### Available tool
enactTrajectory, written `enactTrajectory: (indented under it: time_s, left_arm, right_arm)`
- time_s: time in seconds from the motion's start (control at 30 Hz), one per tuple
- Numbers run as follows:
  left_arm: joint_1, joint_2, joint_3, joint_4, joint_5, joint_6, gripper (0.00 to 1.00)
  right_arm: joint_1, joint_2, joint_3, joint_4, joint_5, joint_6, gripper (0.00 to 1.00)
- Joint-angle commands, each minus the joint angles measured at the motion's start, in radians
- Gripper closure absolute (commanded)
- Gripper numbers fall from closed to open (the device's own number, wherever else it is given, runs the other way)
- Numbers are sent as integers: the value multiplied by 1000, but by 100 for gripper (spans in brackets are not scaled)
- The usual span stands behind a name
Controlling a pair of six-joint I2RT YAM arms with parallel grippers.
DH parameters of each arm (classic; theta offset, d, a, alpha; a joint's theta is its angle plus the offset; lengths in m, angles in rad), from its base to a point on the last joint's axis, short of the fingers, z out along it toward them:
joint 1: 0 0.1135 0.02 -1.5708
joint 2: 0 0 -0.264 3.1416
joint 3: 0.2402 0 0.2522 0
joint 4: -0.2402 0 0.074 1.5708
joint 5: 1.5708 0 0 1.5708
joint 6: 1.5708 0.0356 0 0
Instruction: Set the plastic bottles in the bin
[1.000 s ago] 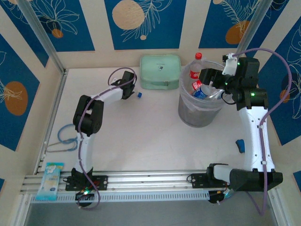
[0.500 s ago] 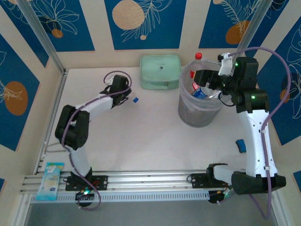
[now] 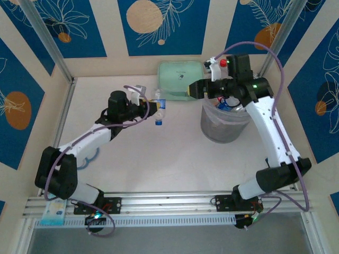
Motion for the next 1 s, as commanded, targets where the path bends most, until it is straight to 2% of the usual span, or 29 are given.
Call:
enactTrajectory:
  time_s: [0.0, 0.13, 0.33, 0.53, 0.77, 0.8, 0.83, 0.9, 0.97]
  left_arm:
    - [-11, -29, -24, 157, 180, 24, 65]
    - [-27, -37, -16, 190, 193, 8, 67]
    - [-59, -40, 11, 154, 211, 43, 68]
    - [-74, -52, 19, 132, 203, 67, 68]
    - [-79, -58, 23, 121, 202, 68, 67]
    - [-79, -63, 22, 115, 191, 69, 65]
    - [-79, -70, 19, 109, 178, 68, 58]
    - [-79, -92, 4, 98, 136, 66, 32]
    - [-79, -124, -12, 77, 100, 64, 13]
  right_arm:
    - [38, 54, 32, -6, -84, -11, 20]
    - [83, 96, 28, 39, -145, 3, 2]
    - [129, 165, 53, 67, -95, 19, 0]
    - [146, 231, 91, 49, -80, 27, 15]
    - [142, 241, 107, 42, -48, 32, 49]
    - [139, 239, 111, 40, -43, 30, 52]
    - [136, 234, 115, 37, -35, 29, 54]
    - [123, 213, 133, 31, -15, 19, 57]
    - [99, 184, 164, 21, 10, 12, 59]
